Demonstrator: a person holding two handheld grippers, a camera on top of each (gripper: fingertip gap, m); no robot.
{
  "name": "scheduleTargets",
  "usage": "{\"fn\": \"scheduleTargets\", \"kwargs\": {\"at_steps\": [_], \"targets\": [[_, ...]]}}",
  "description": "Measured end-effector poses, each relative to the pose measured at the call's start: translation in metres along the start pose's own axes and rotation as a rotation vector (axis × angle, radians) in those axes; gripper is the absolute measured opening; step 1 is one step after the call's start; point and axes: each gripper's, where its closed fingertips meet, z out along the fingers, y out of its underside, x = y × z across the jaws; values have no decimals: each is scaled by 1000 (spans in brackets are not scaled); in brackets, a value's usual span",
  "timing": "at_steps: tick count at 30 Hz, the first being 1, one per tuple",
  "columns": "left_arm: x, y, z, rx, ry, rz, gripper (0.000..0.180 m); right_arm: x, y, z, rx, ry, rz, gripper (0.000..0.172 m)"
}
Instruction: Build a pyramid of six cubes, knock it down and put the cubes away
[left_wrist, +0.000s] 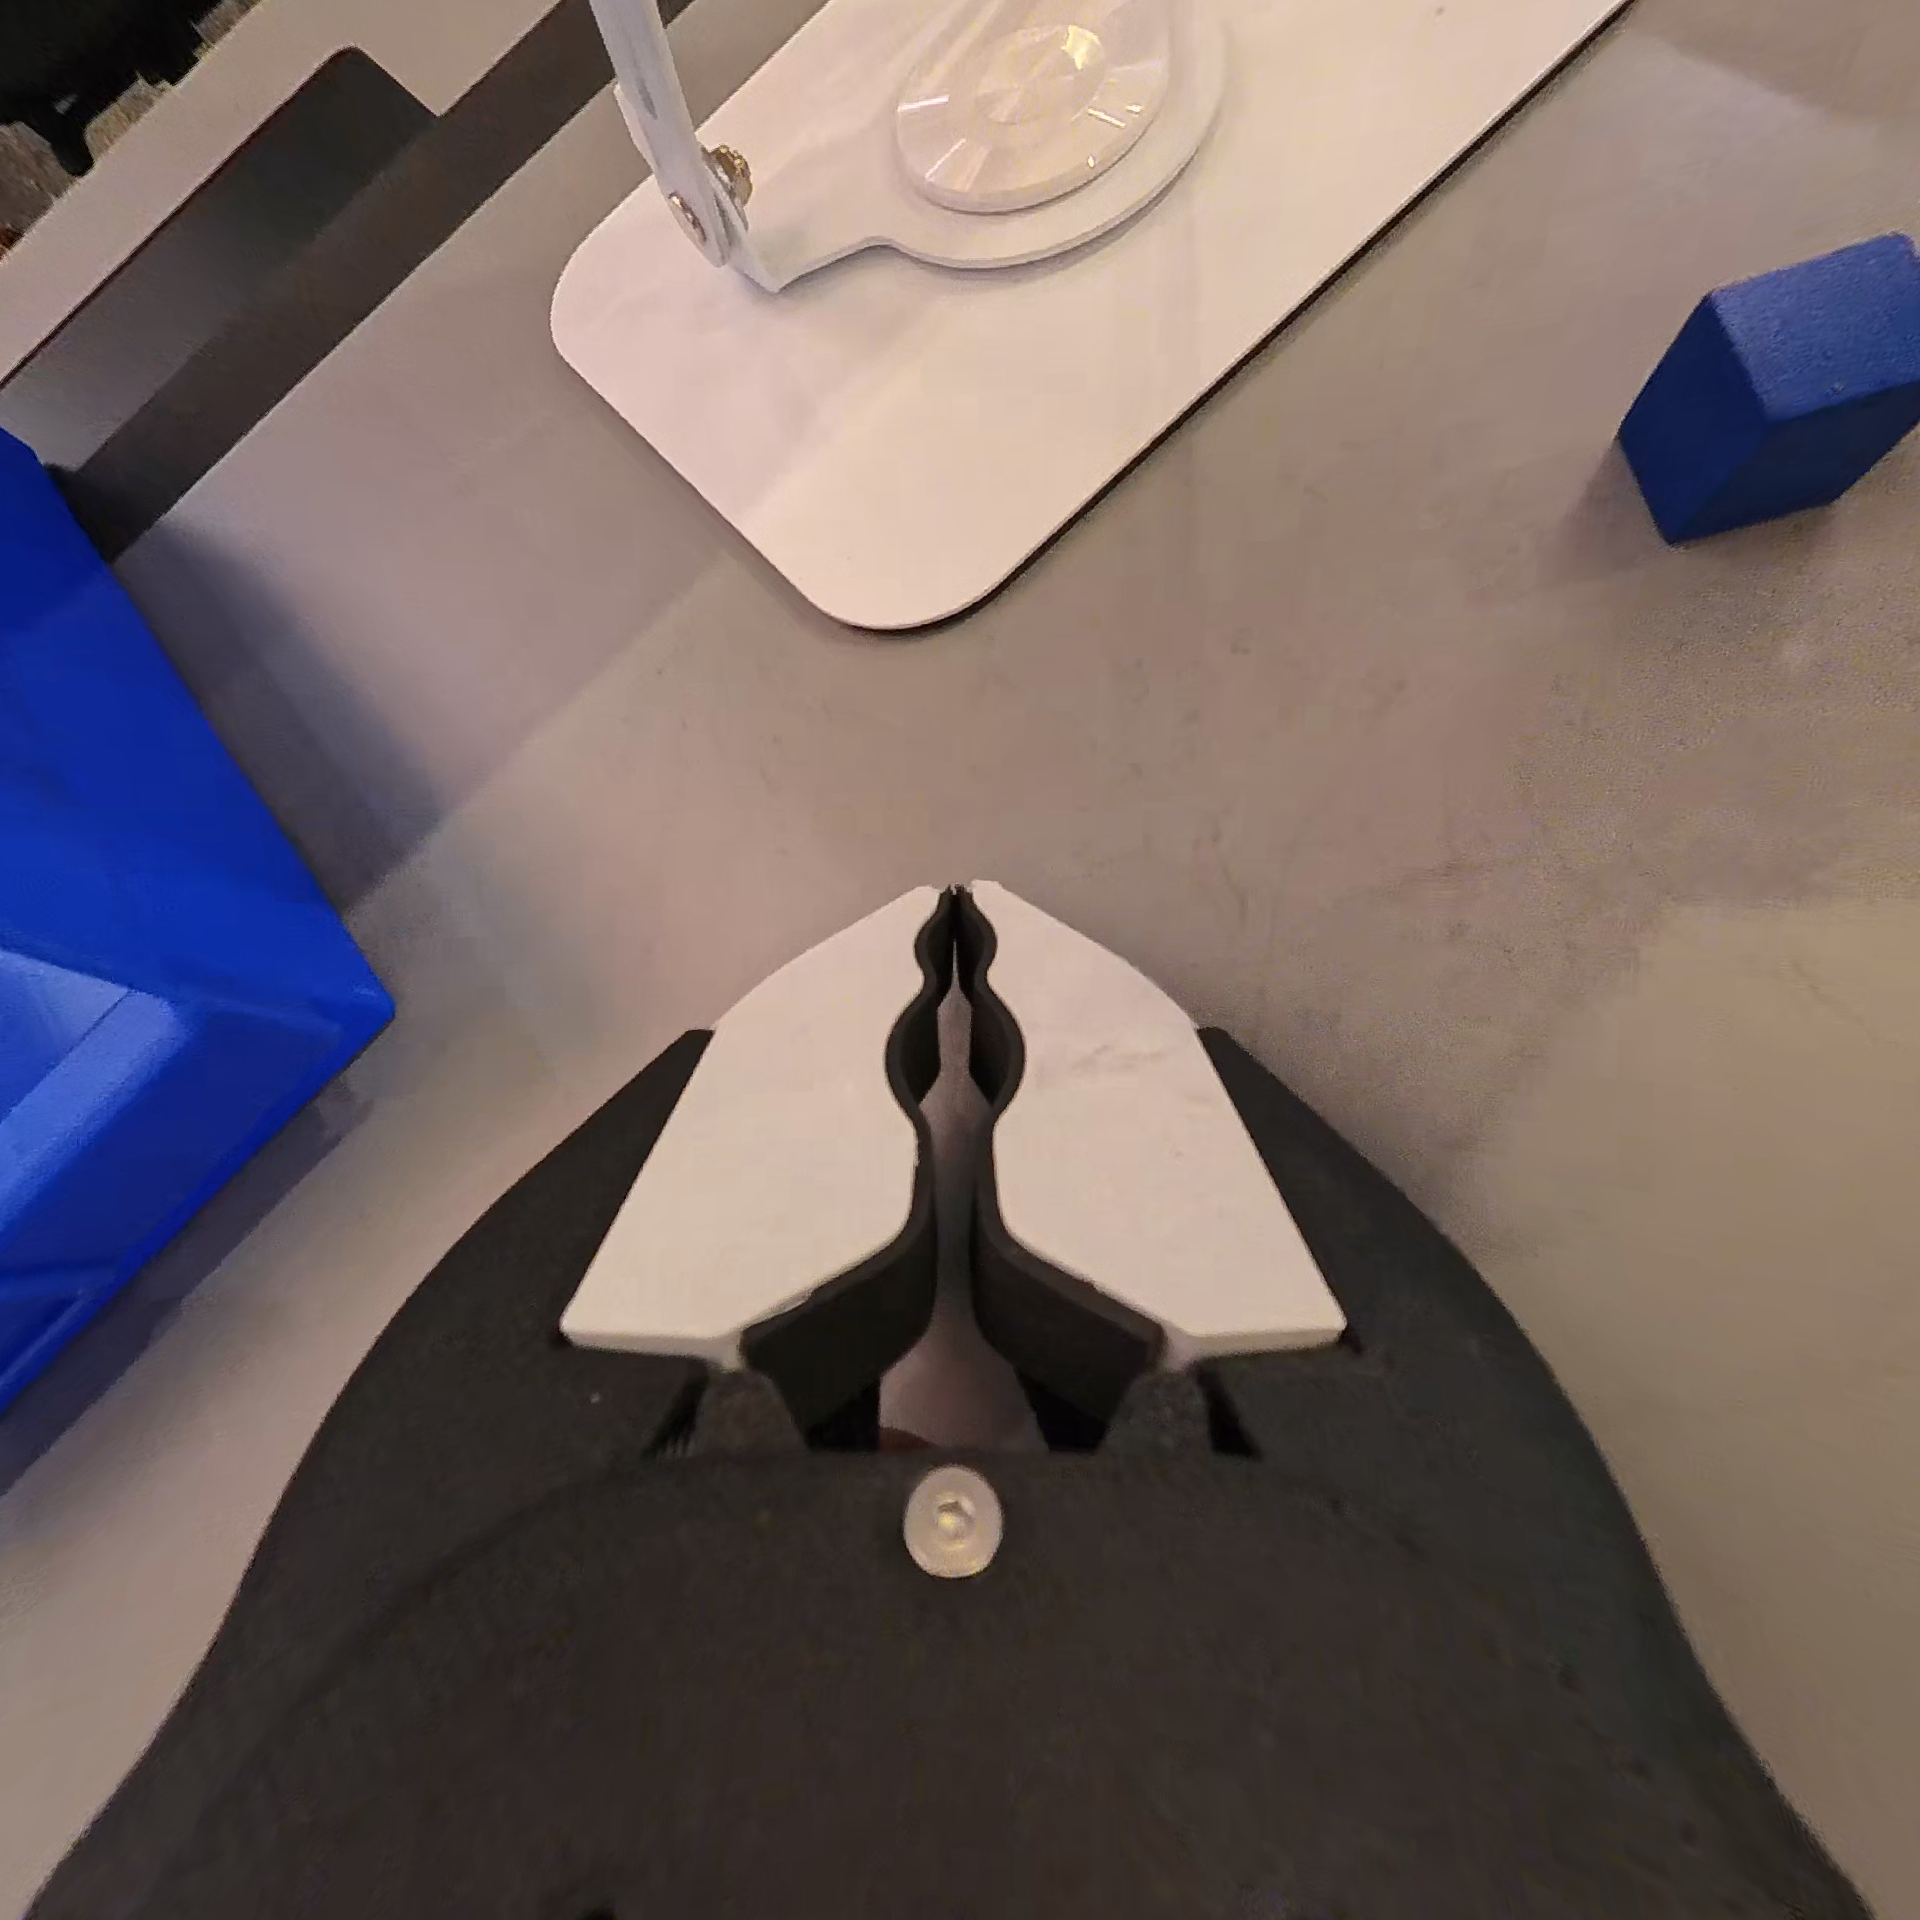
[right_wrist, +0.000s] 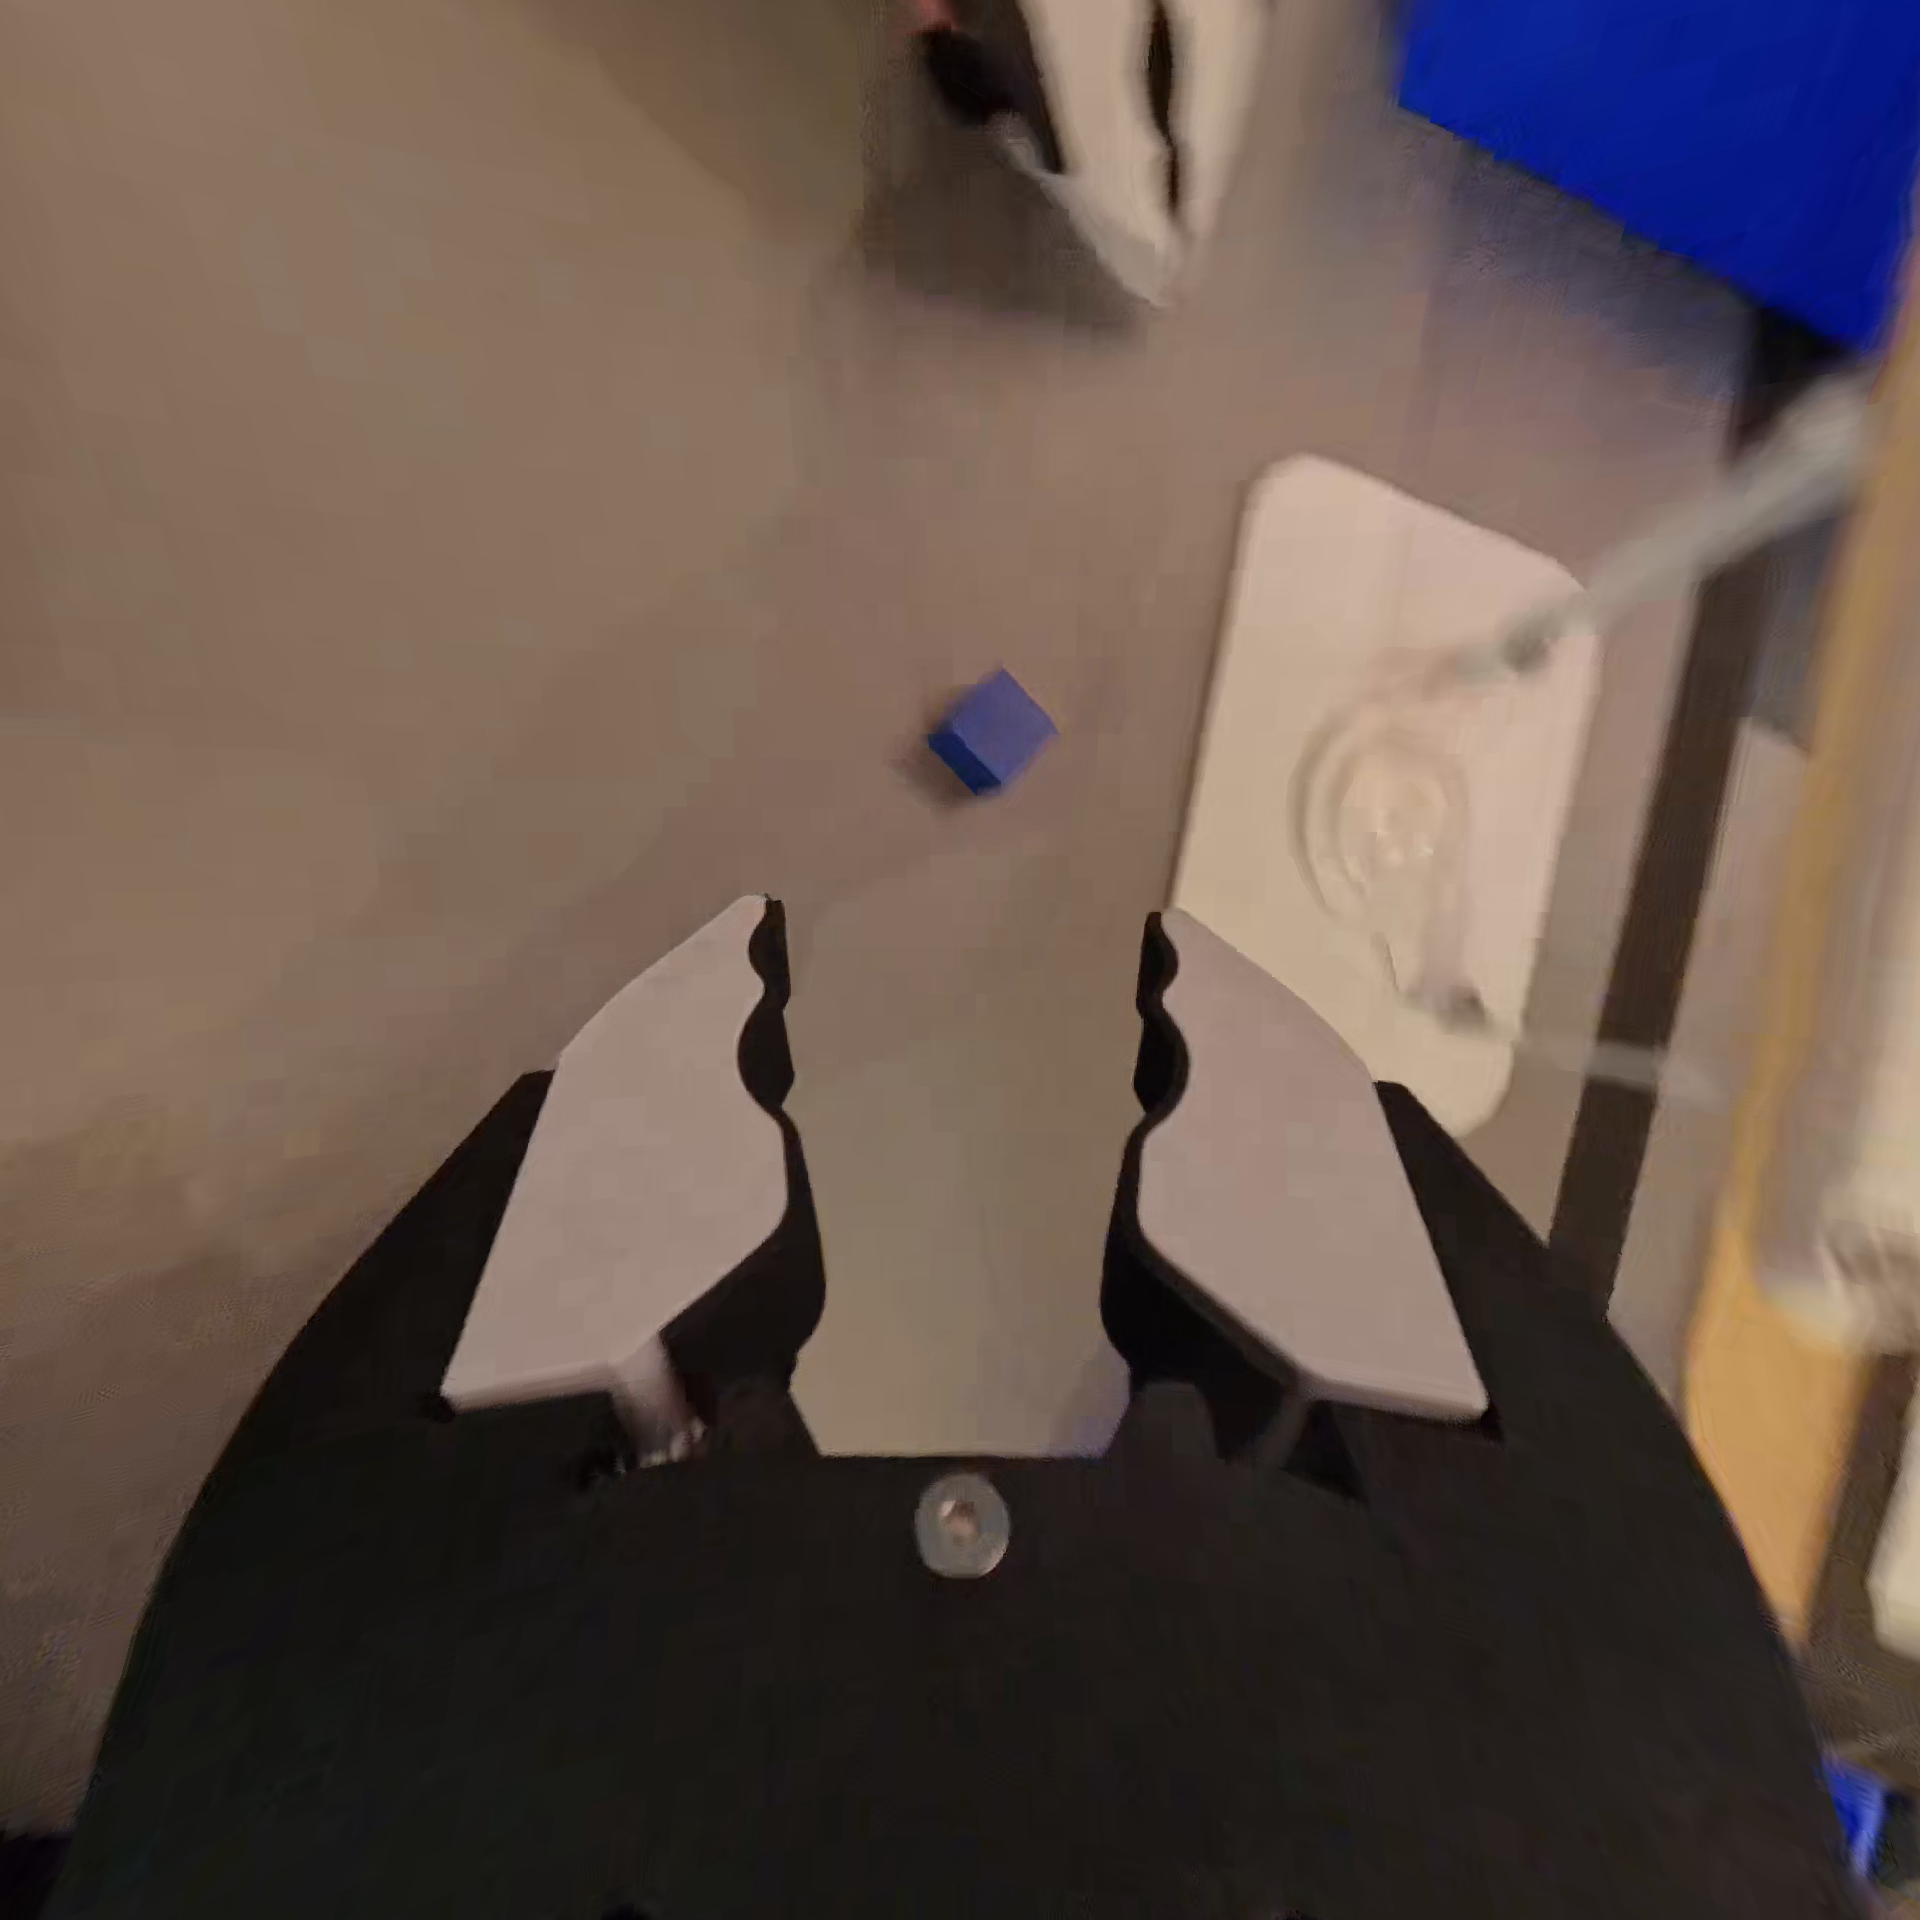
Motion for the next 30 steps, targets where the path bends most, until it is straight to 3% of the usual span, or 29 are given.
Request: {"fn": "scheduleTargets", "kwargs": {"at_steps": [3,7,11,20,23,25,27,30], "targets": [[1,0,-2,12,8,-2,0,-17,-18,52,-44,-113,-161,66],[3,-2,-5,32,27,-8,0,-11,-15,93,-102,-202,-288,60],[5,-3,-6,46,52,-13,0,1,-10,113,-133,-268,-291,59],[12,-4,-5,41,100,4,0,-1,8,131,-195,-373,-318,31],[15,-3,-4,29,102,26,0,3,7,122,-197,-327,-248,30],[17,-3,-3,27,112,41,0,7,3,98,-162,-277,-166,30],[17,-3,-4,30,130,46,0,18,11,60,-149,-189,-86,30],[9,5,-3,8,127,79,0,48,55,-10,-152,-29,121,30]]}}
